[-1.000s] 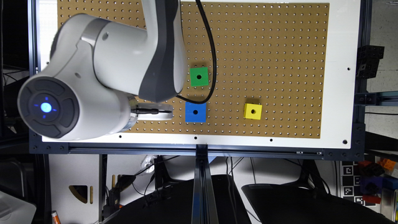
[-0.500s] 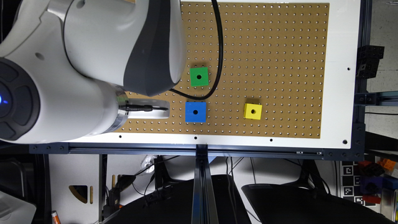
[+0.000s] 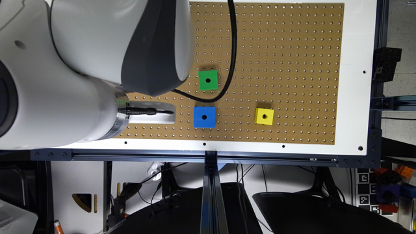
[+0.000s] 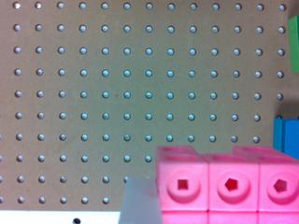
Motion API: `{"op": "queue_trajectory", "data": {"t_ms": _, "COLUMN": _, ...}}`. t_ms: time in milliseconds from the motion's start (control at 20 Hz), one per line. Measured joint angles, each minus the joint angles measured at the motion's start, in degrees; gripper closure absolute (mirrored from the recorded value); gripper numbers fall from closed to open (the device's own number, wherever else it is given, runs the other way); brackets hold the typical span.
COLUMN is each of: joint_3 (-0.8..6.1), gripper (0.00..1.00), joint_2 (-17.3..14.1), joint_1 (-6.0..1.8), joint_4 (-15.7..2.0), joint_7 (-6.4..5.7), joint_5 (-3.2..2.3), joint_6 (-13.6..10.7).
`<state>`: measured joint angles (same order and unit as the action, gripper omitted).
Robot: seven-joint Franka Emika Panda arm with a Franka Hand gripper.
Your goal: Pick up pink block.
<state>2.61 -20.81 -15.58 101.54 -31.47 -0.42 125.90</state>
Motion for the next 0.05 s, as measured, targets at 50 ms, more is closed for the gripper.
{"op": "queue_trajectory", "data": {"t_ms": 50, "joint_3": 0.00, "gripper": 1.00, "joint_2": 0.0, "joint_1": 0.00, "joint_4": 0.00, "joint_7": 0.00, "joint_5": 0.00, "joint_6": 0.0}}
